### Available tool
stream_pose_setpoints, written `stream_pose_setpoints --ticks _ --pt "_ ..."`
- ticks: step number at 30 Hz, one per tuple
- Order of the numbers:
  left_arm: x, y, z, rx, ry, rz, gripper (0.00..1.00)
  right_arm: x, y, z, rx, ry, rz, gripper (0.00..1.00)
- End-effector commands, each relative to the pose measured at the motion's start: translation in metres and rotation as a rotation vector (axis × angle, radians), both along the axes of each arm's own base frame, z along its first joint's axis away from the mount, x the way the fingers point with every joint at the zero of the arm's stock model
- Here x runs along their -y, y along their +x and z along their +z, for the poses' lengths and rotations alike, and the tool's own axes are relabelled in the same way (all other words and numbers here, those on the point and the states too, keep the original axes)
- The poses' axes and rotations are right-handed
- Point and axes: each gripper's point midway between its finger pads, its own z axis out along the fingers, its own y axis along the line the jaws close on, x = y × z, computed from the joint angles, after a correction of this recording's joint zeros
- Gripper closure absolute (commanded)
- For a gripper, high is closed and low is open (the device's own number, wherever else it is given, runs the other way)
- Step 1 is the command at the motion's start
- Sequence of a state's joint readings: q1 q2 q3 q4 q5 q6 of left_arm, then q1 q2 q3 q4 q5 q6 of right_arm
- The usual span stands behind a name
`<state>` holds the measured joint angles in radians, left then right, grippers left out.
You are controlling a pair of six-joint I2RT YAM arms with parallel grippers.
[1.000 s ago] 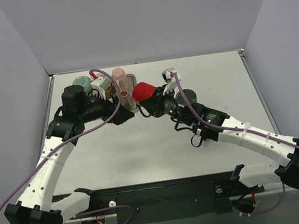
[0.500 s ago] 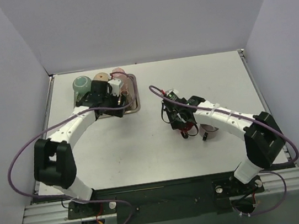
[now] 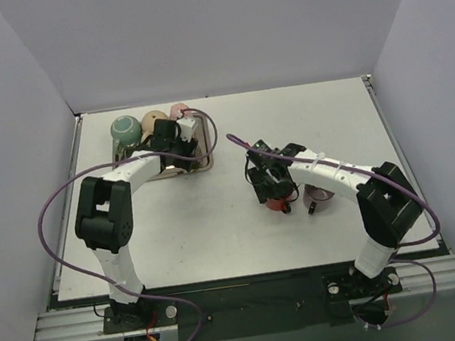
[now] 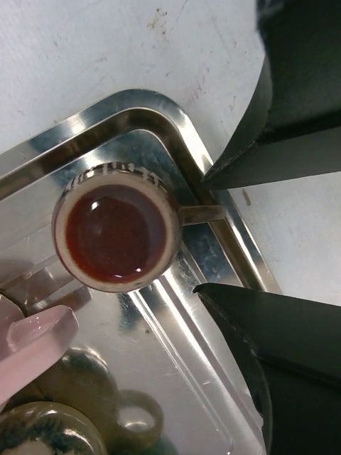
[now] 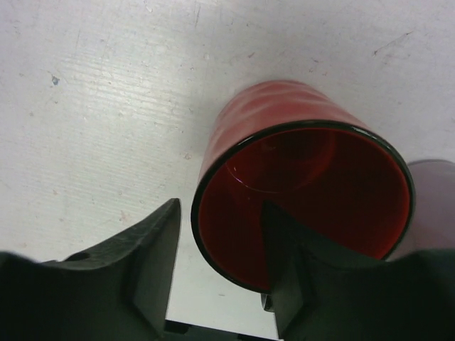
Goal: Turn the mug right side up
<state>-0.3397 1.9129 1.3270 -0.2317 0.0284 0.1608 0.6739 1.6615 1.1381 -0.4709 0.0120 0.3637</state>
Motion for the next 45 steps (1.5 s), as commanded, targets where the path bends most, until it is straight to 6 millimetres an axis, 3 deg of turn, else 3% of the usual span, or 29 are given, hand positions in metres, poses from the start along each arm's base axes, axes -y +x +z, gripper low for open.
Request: stream_pose_setpoints --ticks 1,6,10,12,13,16,18,19,20,21,22,23,24,25,26,27,28,29,33,38,42,45 --pt "0.008 0.030 0.012 0.112 0.005 -0.019 0.39 0.003 0.000 0.025 0.031 0.011 0.005 0.52" --pt "0.013 0.036 0.004 0.087 0.020 -0.030 0.53 0.013 -0.001 0.053 0.123 0.028 -0.004 0.50" --pt "0.020 0.038 0.000 0.061 0.017 -0.074 0.72 0.020 -0.003 0.069 0.173 0.044 -0.014 0.49" --pt "0.023 0.036 0.000 0.052 0.013 -0.098 0.95 0.025 -0.005 0.073 0.193 0.039 -0.021 0.49" --pt "0.023 0.036 0.000 0.053 0.013 -0.100 1.00 0.028 -0.005 0.078 0.213 0.041 -0.028 0.49" --pt "0.023 0.030 0.007 0.048 -0.001 -0.103 1.00 0.033 -0.008 0.084 0.233 0.041 -0.030 0.48" --pt "0.022 0.023 0.022 0.032 -0.038 -0.087 1.00 0.035 -0.010 0.092 0.265 0.055 -0.032 0.46" --pt "0.024 0.019 0.041 0.042 -0.077 -0.071 1.00 0.034 -0.011 0.101 0.300 0.066 -0.032 0.44" --pt "0.026 0.011 0.047 0.014 -0.116 -0.084 1.00 0.031 -0.010 0.107 0.326 0.084 -0.027 0.41" --pt "0.036 0.002 0.074 0.021 -0.198 -0.107 1.00 0.028 -0.011 0.117 0.369 0.104 -0.020 0.37" --pt "0.037 -0.008 0.084 -0.007 -0.245 -0.100 1.00 0.019 -0.013 0.125 0.404 0.138 0.002 0.36" --pt "0.046 -0.021 0.108 0.000 -0.314 -0.148 1.00 0.011 -0.010 0.142 0.470 0.194 0.005 0.35" --pt "0.050 -0.033 0.119 -0.029 -0.353 -0.150 1.00 0.000 -0.014 0.148 0.497 0.230 0.033 0.29" --pt "0.059 -0.049 0.145 -0.021 -0.417 -0.210 1.00 -0.010 -0.014 0.167 0.563 0.310 0.038 0.24" --pt "0.064 -0.062 0.153 -0.059 -0.466 -0.210 1.00 -0.022 -0.020 0.175 0.584 0.367 0.066 0.23" --pt "0.071 -0.080 0.178 -0.056 -0.530 -0.264 1.00 -0.031 -0.018 0.195 0.651 0.479 0.050 0.23" --pt "0.075 -0.093 0.186 -0.087 -0.572 -0.276 1.00 -0.040 -0.023 0.207 0.666 0.566 0.063 0.23" --pt "0.079 -0.110 0.208 -0.079 -0.622 -0.319 1.00 -0.049 -0.021 0.229 0.735 0.716 0.031 0.21" --pt "0.092 -0.163 0.254 -0.110 -0.763 -0.428 1.00 -0.058 -0.028 0.290 0.869 1.050 -0.018 0.20" --pt "0.104 -0.212 0.288 -0.111 -0.837 -0.535 1.00 -0.070 -0.029 0.327 0.902 1.240 -0.024 0.24" --pt "0.116 -0.240 0.297 -0.102 -0.844 -0.616 1.00 -0.082 -0.030 0.356 0.919 1.358 -0.006 0.30" --pt "0.123 -0.252 0.297 -0.104 -0.841 -0.662 1.00 -0.094 -0.034 0.365 0.895 1.403 0.044 0.39"
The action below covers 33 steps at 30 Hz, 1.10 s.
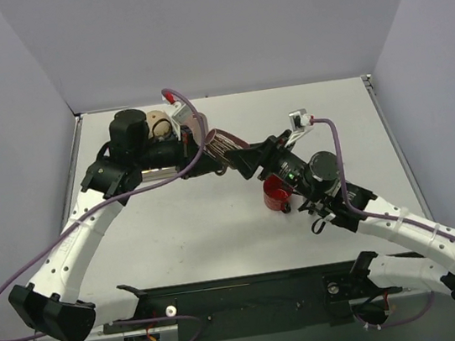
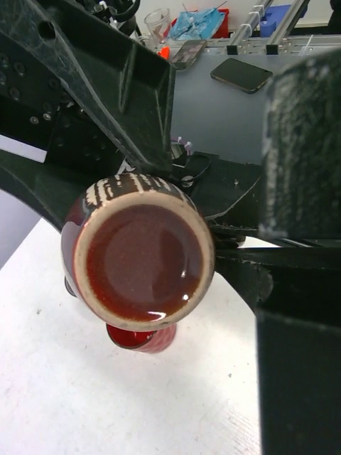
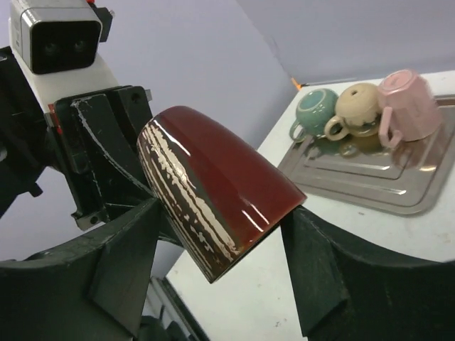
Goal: Turn the mug right side up
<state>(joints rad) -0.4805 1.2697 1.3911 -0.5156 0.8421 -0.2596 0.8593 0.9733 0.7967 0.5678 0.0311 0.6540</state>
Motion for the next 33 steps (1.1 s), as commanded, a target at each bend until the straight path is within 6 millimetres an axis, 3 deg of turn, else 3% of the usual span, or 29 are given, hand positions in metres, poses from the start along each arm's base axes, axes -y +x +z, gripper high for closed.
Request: stream_pose_setpoints --ticks 1,4,5,6,8,9,10,11,15,18,19,20,21,22,23,24,25,26,27,28,29,31,32,33 --pt "0.010 -0.026 0.015 0.028 -0.051 -0.098 1.00 -0.014 -0.013 0.071 0.121 0.206 0.103 0.47" --pt "0.016 -0.033 0.009 0.014 -0.055 -0.135 1.00 -0.017 -0.010 0.073 0.124 0.201 0.096 0.82" --pt "0.017 -0.030 0.006 0.010 -0.051 -0.131 1.00 -0.016 -0.008 0.071 0.117 0.186 0.087 1.00" --pt "0.015 -0.027 0.002 0.030 -0.031 -0.122 1.00 -0.012 -0.006 0.071 0.127 0.166 0.061 1.00" --pt "0.006 -0.015 -0.011 0.073 0.044 -0.075 0.69 -0.004 0.004 0.056 0.101 0.071 -0.011 1.00" --pt "-0.004 -0.003 -0.022 0.075 0.100 -0.008 0.38 -0.001 0.009 0.041 0.059 -0.023 -0.038 1.00" --pt "-0.011 0.006 -0.027 0.118 0.137 0.019 0.23 0.004 0.016 0.030 0.060 -0.107 -0.081 1.00" --pt "-0.030 0.025 -0.034 0.135 0.197 0.124 0.16 0.007 0.018 0.013 0.012 -0.206 -0.091 1.00" --pt "-0.110 0.087 -0.066 0.245 0.396 0.391 0.15 0.018 0.031 -0.061 -0.148 -0.549 -0.144 1.00" --pt "-0.167 0.137 -0.092 0.269 0.590 0.627 0.14 0.007 0.031 -0.123 -0.319 -0.802 -0.052 1.00" --pt "-0.180 0.150 -0.092 0.279 0.614 0.684 0.13 0.002 0.028 -0.132 -0.346 -0.840 -0.013 1.00" --pt "-0.195 0.165 -0.108 0.241 0.657 0.718 0.13 0.001 0.027 -0.153 -0.415 -0.929 0.011 1.00" --pt "-0.201 0.174 -0.106 0.243 0.667 0.733 0.13 0.001 0.026 -0.164 -0.447 -0.970 0.027 1.00" --pt "-0.212 0.187 -0.124 0.191 0.691 0.742 0.13 0.002 0.024 -0.180 -0.494 -1.031 0.046 1.00" --pt "-0.219 0.199 -0.120 0.195 0.688 0.757 0.13 0.003 0.021 -0.187 -0.514 -1.053 0.061 1.00" --pt "-0.232 0.211 -0.140 0.143 0.706 0.763 0.14 0.004 0.019 -0.199 -0.545 -1.087 0.071 1.00" --pt "-0.239 0.225 -0.130 0.174 0.698 0.790 0.14 0.006 0.018 -0.206 -0.560 -1.100 0.078 1.00" --pt "-0.255 0.237 -0.151 0.128 0.722 0.808 0.17 0.007 0.015 -0.217 -0.584 -1.128 0.092 1.00" --pt "-0.257 0.252 -0.143 0.168 0.724 0.813 0.19 0.006 0.013 -0.228 -0.608 -1.151 0.119 1.00" --pt "-0.281 0.264 -0.162 0.132 0.753 0.844 0.22 0.008 0.010 -0.235 -0.630 -1.165 0.134 1.00" --pt "-0.287 0.277 -0.156 0.166 0.760 0.850 0.23 0.006 0.006 -0.246 -0.660 -1.182 0.167 1.00" --pt "-0.299 0.299 -0.185 0.140 0.799 0.841 0.23 0.002 0.001 -0.261 -0.704 -1.203 0.217 1.00" --pt "-0.304 0.310 -0.177 0.167 0.799 0.858 0.23 0.004 0.000 -0.267 -0.727 -1.217 0.225 1.00" --pt "-0.308 0.318 -0.195 0.149 0.829 0.848 0.23 0.004 0.001 -0.274 -0.741 -1.234 0.232 1.00"
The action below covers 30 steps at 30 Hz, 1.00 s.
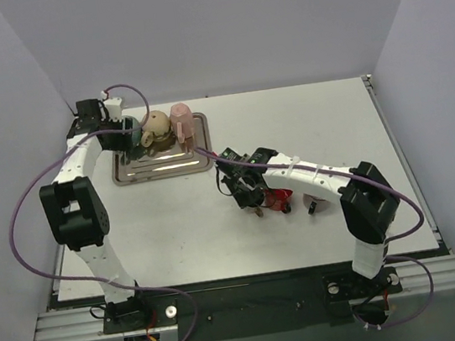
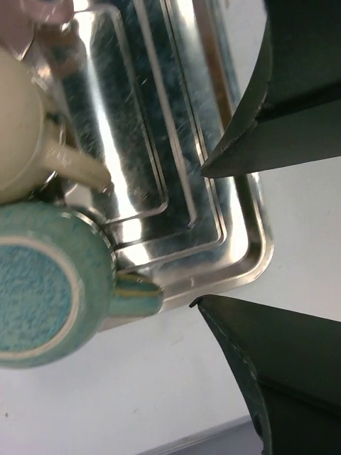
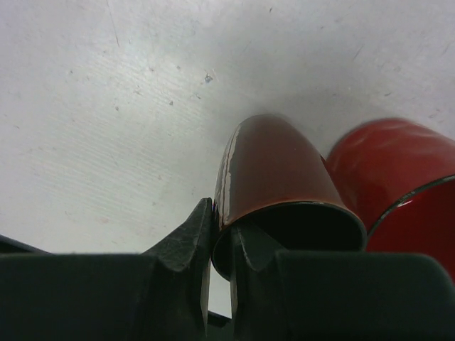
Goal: Turn the mug right side up
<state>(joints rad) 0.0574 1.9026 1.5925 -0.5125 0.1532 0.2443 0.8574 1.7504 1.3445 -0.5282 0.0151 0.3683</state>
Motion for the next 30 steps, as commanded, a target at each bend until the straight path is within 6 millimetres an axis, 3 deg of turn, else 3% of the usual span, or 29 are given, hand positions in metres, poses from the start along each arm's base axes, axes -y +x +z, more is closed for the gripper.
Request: stream_pose_setpoints --ticks 1,2,3,4,5,6,7,8,9,12,15,16,17,19,21,24,26,28,29,30 --pt "-0.025 0.059 0.020 0.138 0.104 -0.004 0.23 0.001 -0.008 -0.009 -0.091 -0.036 0.039 1.00" --pt "-0.028 0.065 0.005 0.118 0.121 -0.007 0.23 0.000 -0.007 -0.013 -0.101 -0.042 0.037 1.00" --pt "-0.033 0.073 0.008 0.136 0.125 -0.003 0.23 0.000 -0.006 -0.015 -0.105 -0.042 0.035 1.00" --pt "-0.033 0.077 -0.011 0.106 0.113 -0.010 0.23 -0.001 -0.005 -0.018 -0.109 -0.046 0.035 1.00" --pt "-0.038 0.084 -0.004 0.110 0.108 -0.006 0.23 -0.001 -0.004 -0.019 -0.107 -0.050 0.032 0.95" --pt "-0.038 0.086 -0.027 0.064 0.098 -0.010 0.23 -0.002 -0.003 -0.020 -0.106 -0.052 0.033 0.82" --pt "-0.040 0.093 -0.018 0.075 0.096 -0.001 0.23 0.000 -0.002 -0.020 -0.100 -0.057 0.028 0.78" --pt "-0.042 0.095 -0.035 0.042 0.095 0.006 0.25 0.001 -0.002 -0.022 -0.100 -0.059 0.026 0.71" --pt "-0.042 0.100 -0.031 0.048 0.098 0.002 0.27 0.001 -0.002 -0.021 -0.099 -0.060 0.027 0.68" --pt "-0.044 0.101 -0.042 0.023 0.075 -0.003 0.38 0.001 -0.003 -0.019 -0.099 -0.054 0.027 0.58" --pt "-0.041 0.090 -0.051 0.000 0.052 -0.033 0.41 0.003 -0.006 -0.015 -0.088 -0.051 0.029 0.55" --pt "-0.039 0.087 -0.042 0.018 0.047 -0.052 0.41 0.004 -0.006 -0.011 -0.079 -0.045 0.032 0.55" --pt "-0.037 0.081 -0.053 0.007 0.049 -0.073 0.41 0.004 -0.006 -0.007 -0.069 -0.038 0.031 0.55" --pt "-0.034 0.073 -0.049 0.024 0.055 -0.114 0.40 0.005 -0.006 -0.001 -0.056 -0.032 0.034 0.54" --pt "-0.033 0.066 -0.035 0.052 0.043 -0.150 0.37 0.008 -0.007 0.005 -0.045 -0.032 0.037 0.52" --pt "-0.044 0.060 -0.010 0.101 0.017 -0.157 0.35 0.012 -0.008 0.013 -0.029 -0.032 0.037 0.47" --pt "-0.056 0.064 -0.004 0.119 0.011 -0.119 0.33 0.017 -0.005 0.018 0.000 -0.045 0.028 0.43" --pt "-0.064 0.069 -0.006 0.101 0.024 -0.101 0.33 0.017 -0.007 0.021 0.002 -0.037 0.034 0.41" --pt "-0.066 0.070 -0.022 0.065 0.029 -0.091 0.33 0.015 -0.006 0.025 0.011 -0.027 0.038 0.40" --pt "-0.065 0.073 -0.019 0.062 0.028 -0.083 0.33 0.015 -0.006 0.027 0.018 -0.027 0.040 0.40"
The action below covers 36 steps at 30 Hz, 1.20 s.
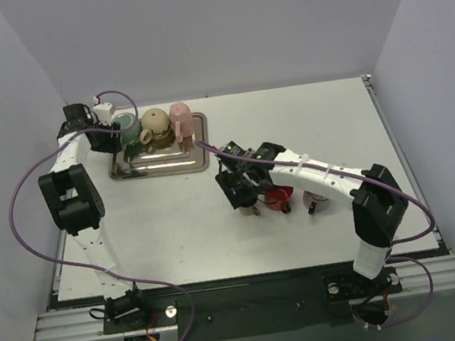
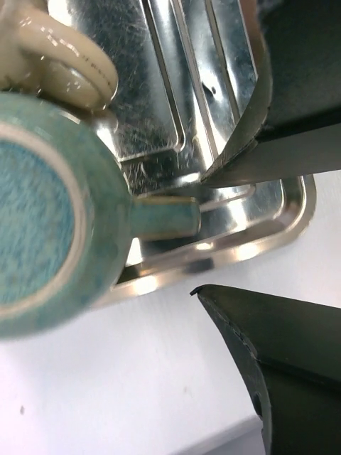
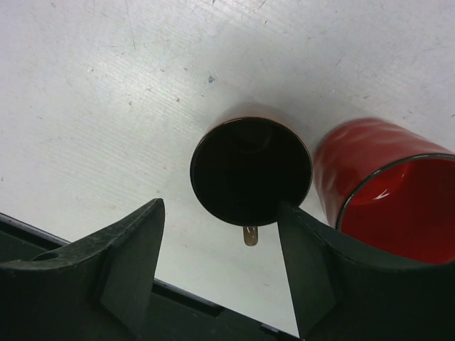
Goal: Turn the mug right side up
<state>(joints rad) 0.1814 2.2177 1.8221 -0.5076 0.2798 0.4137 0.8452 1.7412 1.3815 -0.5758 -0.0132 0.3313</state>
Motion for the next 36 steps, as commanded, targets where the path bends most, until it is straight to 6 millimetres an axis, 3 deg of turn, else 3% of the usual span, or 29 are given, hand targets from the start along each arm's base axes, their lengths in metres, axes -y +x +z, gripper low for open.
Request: stream_pose_setpoints --ticks 1,5,9,15,17,18,19,20,21,22,23,24,25,26,28,29,30,31,33,35,36 --pt "-0.008 0.023 0.037 0.084 0.019 0.006 0.34 0.012 -0.006 0.018 0.036 -0.022 0.009 0.39" --pt "-0.004 0.032 0.021 0.075 0.037 0.024 0.34 0.011 -0.005 0.025 0.051 -0.012 0.017 0.39" --pt "-0.002 0.041 0.017 0.072 0.045 0.024 0.38 0.016 -0.004 0.028 0.071 -0.021 0.009 0.39" --pt "0.006 0.040 -0.001 0.027 0.030 0.003 0.41 0.020 -0.005 0.030 0.082 -0.023 -0.001 0.39" --pt "0.004 0.041 -0.006 0.020 0.053 0.019 0.55 0.020 -0.006 0.032 0.084 -0.020 0.000 0.39" --pt "0.006 0.041 -0.006 0.016 0.051 0.014 0.69 0.020 -0.006 0.032 0.087 -0.019 0.001 0.39" --pt "0.008 0.039 -0.006 0.009 0.042 0.009 0.77 0.020 -0.006 0.033 0.088 -0.017 -0.002 0.39" --pt "0.012 0.039 -0.001 0.015 0.030 0.001 0.97 0.020 -0.007 0.034 0.089 -0.016 0.001 0.39" --pt "0.013 0.037 0.000 0.010 0.019 0.010 1.00 0.021 -0.007 0.033 0.092 -0.018 -0.002 0.39" --pt "0.012 0.037 0.014 0.033 0.015 0.018 1.00 0.022 -0.008 0.035 0.097 -0.018 -0.001 0.39" --pt "0.011 0.032 0.013 0.024 0.005 0.037 1.00 0.023 -0.009 0.035 0.103 -0.021 -0.004 0.39" --pt "0.007 0.031 0.036 0.061 0.002 0.060 1.00 0.025 -0.009 0.038 0.114 -0.020 -0.008 0.39" --pt "0.007 0.027 0.037 0.063 -0.020 0.089 1.00 0.027 -0.008 0.041 0.129 -0.021 -0.016 0.39" --pt "0.005 0.023 0.062 0.105 -0.031 0.102 1.00 0.027 -0.009 0.046 0.141 -0.015 -0.014 0.39" --pt "0.010 0.006 0.086 0.131 -0.085 0.123 1.00 0.030 -0.007 0.059 0.202 -0.007 -0.026 0.39" --pt "0.017 -0.002 0.100 0.142 -0.128 0.118 1.00 0.030 -0.007 0.064 0.223 -0.001 -0.027 0.39" --pt "0.023 -0.016 0.126 0.178 -0.148 0.104 1.00 0.028 -0.007 0.077 0.271 0.029 -0.025 0.38" --pt "0.034 -0.024 0.135 0.185 -0.196 0.086 1.00 0.027 -0.007 0.081 0.295 0.040 -0.023 0.37" --pt "0.050 -0.049 0.172 0.239 -0.258 0.057 1.00 0.022 -0.011 0.109 0.381 0.147 -0.020 0.22" --pt "0.071 -0.077 0.204 0.270 -0.332 0.009 1.00 0.001 -0.012 0.139 0.470 0.315 -0.008 0.18" --pt "0.079 -0.096 0.220 0.281 -0.366 0.000 1.00 -0.004 -0.015 0.145 0.474 0.369 -0.004 0.17"
